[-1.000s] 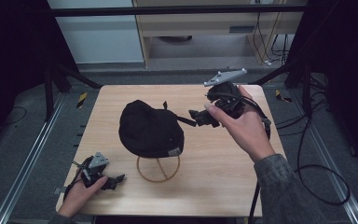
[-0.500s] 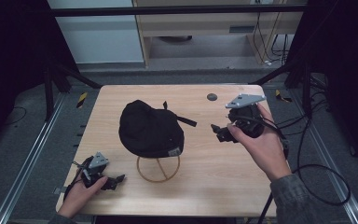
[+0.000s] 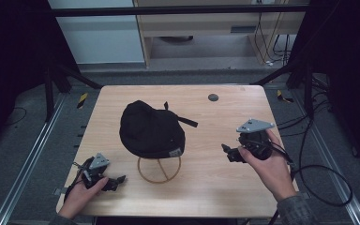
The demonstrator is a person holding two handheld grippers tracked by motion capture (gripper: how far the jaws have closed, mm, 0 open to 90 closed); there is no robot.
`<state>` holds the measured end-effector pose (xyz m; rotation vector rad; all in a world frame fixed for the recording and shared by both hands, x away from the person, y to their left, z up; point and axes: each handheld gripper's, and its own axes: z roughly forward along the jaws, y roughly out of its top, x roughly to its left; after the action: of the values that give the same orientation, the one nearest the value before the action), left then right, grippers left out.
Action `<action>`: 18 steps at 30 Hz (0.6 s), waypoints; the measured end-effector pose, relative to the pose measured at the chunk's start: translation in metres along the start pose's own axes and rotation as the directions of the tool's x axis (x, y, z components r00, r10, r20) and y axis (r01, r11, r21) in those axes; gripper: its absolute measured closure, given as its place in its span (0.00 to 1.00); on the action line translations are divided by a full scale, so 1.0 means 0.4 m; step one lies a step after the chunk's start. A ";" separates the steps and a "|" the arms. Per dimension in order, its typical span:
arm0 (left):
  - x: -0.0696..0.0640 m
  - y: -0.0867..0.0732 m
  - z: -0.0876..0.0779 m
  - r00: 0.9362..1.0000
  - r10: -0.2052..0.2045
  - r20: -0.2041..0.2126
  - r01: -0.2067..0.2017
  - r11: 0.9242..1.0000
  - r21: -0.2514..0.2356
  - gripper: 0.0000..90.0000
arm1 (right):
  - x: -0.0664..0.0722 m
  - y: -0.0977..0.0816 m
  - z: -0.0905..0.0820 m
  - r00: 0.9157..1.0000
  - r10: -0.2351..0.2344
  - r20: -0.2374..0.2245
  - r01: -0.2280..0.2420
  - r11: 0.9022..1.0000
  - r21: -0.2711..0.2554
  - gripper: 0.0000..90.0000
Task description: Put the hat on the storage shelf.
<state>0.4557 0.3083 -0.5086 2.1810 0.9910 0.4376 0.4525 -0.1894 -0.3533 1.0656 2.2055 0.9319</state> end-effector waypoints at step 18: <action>-0.001 0.000 0.000 1.000 0.000 0.000 0.000 1.000 0.001 0.00 | 0.044 -0.169 0.120 0.998 0.055 -0.040 -0.051 0.995 0.090 0.15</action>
<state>0.4553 0.3079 -0.5086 2.1821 0.9914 0.4373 0.4447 -0.1888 -0.4376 1.1605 2.2822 0.8935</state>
